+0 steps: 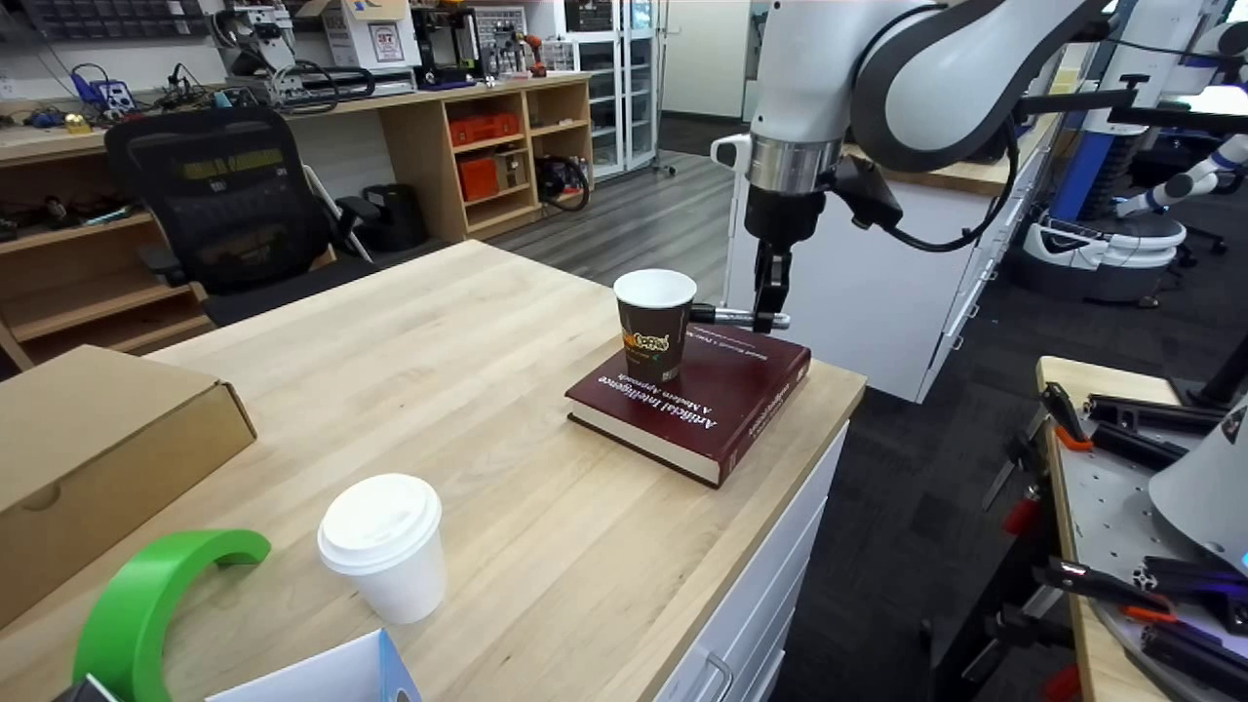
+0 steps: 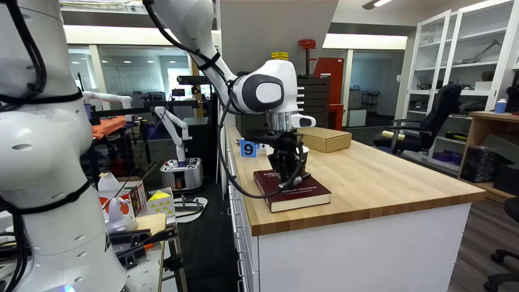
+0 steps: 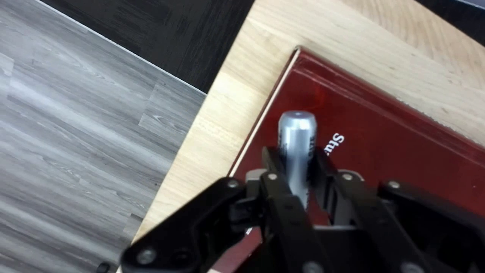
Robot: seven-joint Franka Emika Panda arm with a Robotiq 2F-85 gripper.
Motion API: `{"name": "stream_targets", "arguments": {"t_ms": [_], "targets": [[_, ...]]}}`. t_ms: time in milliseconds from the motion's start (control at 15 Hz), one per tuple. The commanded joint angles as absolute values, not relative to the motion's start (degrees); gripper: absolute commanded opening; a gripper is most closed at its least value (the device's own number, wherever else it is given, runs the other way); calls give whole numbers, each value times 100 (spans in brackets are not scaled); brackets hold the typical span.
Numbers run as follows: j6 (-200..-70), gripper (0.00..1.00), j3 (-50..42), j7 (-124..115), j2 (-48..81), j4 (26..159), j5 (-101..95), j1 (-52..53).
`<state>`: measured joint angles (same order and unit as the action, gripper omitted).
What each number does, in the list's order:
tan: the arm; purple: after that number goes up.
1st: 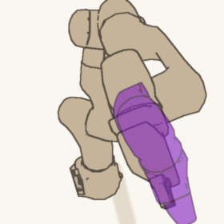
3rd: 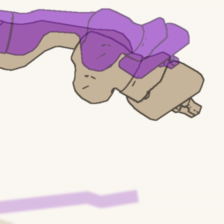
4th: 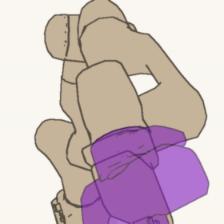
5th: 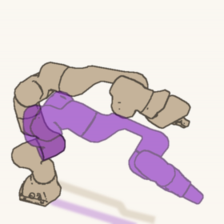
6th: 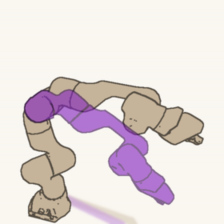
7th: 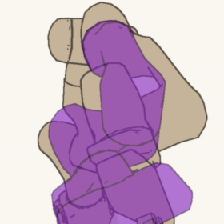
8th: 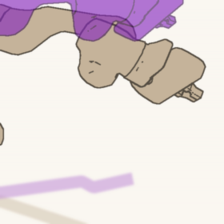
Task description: Place the black marker inside the brown coffee cup
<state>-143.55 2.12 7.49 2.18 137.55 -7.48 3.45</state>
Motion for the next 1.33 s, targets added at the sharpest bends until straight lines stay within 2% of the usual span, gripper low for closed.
{"name": "stream_targets", "arguments": {"t_ms": [0,600,1267], "targets": [[-14014,6,156,516,-419,13910,-1323,271],[-12435,6,314,906,-1021,13039,-1839,289],[-10453,6,828,1739,-269,11497,-2515,684]]}}
